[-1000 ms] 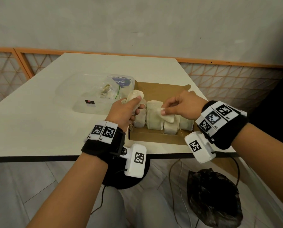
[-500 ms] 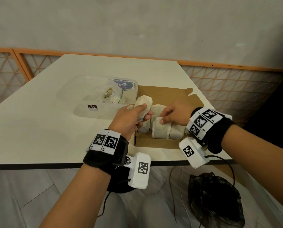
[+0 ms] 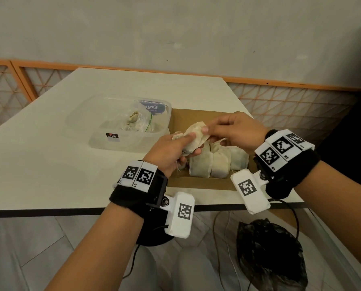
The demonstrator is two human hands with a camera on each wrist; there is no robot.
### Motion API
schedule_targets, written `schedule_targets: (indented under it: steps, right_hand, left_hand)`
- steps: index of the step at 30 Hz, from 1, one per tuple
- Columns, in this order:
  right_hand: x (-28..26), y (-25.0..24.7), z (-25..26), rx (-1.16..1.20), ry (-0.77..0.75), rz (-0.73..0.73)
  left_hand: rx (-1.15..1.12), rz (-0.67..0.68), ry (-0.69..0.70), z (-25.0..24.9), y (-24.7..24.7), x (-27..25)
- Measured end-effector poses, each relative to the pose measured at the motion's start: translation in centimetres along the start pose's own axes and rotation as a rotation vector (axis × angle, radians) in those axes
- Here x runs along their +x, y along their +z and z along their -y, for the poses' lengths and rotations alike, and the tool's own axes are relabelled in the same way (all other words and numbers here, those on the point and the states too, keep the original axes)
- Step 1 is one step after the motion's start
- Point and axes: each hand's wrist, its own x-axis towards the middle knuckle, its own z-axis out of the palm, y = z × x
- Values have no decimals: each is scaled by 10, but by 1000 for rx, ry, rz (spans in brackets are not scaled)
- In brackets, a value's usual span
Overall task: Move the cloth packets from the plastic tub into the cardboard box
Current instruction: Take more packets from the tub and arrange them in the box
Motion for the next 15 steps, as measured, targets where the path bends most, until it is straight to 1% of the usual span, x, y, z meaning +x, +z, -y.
schedule_targets:
  steps: [4,7,11,13,15]
  right_hand:
    - [-1,-5,0,9,-28,-66]
    - [-4,-13,1,-15,-18,-94]
    - [-6,-21,1,-81,-17,-136]
    - [-10,-24,4,-62,-17,-117]
    - [-15,-26,10,-8,-37,-51]
  left_hand:
    - [-84,-41,-9,-2,0,-1]
    - [-159,-92,20,-1,-3,1]
    - [-117,-119,61,0,-4,4]
    - [-105,-127,67,1,-1,5]
    - [-95,-133,69,2,2,6]
